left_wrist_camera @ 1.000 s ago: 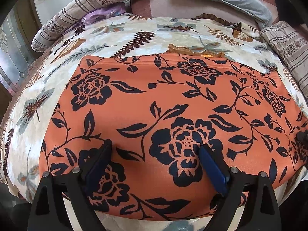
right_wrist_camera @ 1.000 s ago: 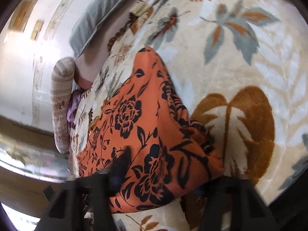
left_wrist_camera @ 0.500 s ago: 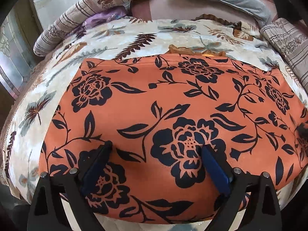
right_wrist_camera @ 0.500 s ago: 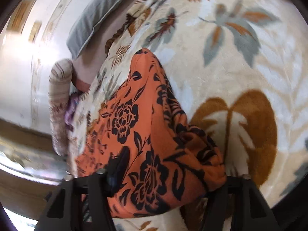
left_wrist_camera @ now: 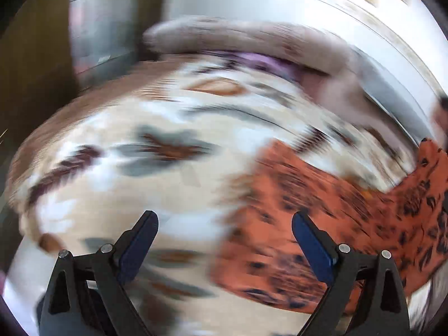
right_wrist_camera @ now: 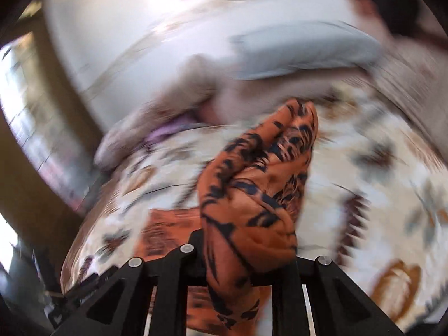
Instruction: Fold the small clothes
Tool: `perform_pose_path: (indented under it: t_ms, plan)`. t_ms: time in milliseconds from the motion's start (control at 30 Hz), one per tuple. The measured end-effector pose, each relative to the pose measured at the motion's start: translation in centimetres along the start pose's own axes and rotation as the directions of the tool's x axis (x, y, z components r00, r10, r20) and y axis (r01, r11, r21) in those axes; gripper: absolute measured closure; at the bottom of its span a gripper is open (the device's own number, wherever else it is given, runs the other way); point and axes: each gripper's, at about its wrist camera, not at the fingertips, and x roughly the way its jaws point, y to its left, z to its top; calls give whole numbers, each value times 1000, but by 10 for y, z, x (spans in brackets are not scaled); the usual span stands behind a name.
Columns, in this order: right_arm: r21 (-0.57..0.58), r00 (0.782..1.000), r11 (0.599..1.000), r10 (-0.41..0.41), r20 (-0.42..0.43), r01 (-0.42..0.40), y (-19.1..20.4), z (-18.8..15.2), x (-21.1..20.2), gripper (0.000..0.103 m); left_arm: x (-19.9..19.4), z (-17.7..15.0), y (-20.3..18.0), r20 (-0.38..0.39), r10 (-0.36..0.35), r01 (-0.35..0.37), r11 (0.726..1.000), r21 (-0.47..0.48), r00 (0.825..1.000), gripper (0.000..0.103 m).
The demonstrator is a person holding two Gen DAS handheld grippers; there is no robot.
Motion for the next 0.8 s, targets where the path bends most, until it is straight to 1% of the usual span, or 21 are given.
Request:
perform_pose_path:
  t_ms: [33, 67, 100, 133, 167, 233, 267, 300, 333, 367, 400, 433, 467, 533, 600, 633, 667, 733, 767, 800]
  plan:
    - [-62, 999, 998, 26, -32, -28, 31, -4, 16, 85, -1, 3, 17, 0, 13, -13, 999, -32, 1000, 6]
    - [-92, 998, 995, 37, -54, -42, 47, -9, 26, 85, 0, 3, 26, -2, 23, -23, 999, -50, 1000, 6]
    - [-130, 994, 989, 52, -97, -64, 71, -19, 45, 85, 1, 4, 42, -8, 42, -43, 996, -78, 999, 6]
    - [-171, 983, 982, 56, -173, -86, 93, -33, 71, 85, 2, 4, 52, -12, 50, -51, 994, -92, 999, 6]
    - [-190, 972, 977, 57, -226, -101, 105, -46, 89, 85, 1, 2, 60, -15, 54, -56, 993, -101, 998, 6]
    - [-199, 950, 973, 50, -308, -116, 121, -76, 128, 83, 4, 0, 72, -29, 62, -65, 990, -121, 998, 6]
    - [-216, 929, 970, 22, -369, -109, 126, -93, 149, 80, 6, 0, 77, -37, 57, -61, 991, -123, 998, 6]
    - [-255, 934, 962, 0, -358, -98, 132, -103, 155, 78, 6, 0, 78, -41, 51, -55, 991, -120, 998, 6]
    - [-294, 951, 951, 2, -309, -97, 138, -104, 148, 66, 5, 1, 78, -40, 45, -50, 992, -116, 998, 6]
    - [-303, 954, 945, 24, -298, -119, 140, -103, 144, 54, 3, 2, 78, -34, 40, -43, 992, -116, 999, 6]
    - [-285, 944, 942, 81, -319, -177, 140, -100, 141, 27, 4, 4, 77, -33, 35, -39, 992, -117, 999, 6]
    - [-260, 937, 943, 116, -330, -208, 138, -98, 138, 24, 4, 7, 75, -36, 20, -24, 992, -121, 999, 6]
    - [-239, 934, 945, 135, -331, -222, 135, -97, 135, 24, 3, 10, 75, -35, 7, -11, 992, -122, 999, 6]
    - [-149, 915, 946, 226, -335, -288, 122, -95, 126, 24, 0, 14, 67, -40, -35, 30, 992, -119, 999, 6]
    - [-82, 911, 946, 275, -308, -313, 106, -97, 103, 24, -4, 15, 57, -52, -82, 76, 992, -102, 995, 6]
    - [-51, 913, 946, 292, -285, -319, 94, -96, 93, 24, -8, 15, 48, -57, -109, 104, 991, -83, 992, 6]
    - [-34, 916, 947, 299, -266, -319, 90, -97, 90, 24, -11, 14, 39, -60, -134, 130, 989, -65, 989, 6]
    - [15, 927, 951, 305, -220, -310, 68, -96, 73, 24, -13, 11, 19, -79, -188, 187, 982, -22, 979, 6]
    - [45, 932, 952, 304, -199, -301, 53, -95, 65, 24, -13, 10, 11, -88, -203, 203, 979, -6, 975, 6]
    - [61, 935, 954, 300, -189, -293, 44, -93, 59, 24, -8, 5, -3, -108, -214, 219, 975, 35, 971, 6]
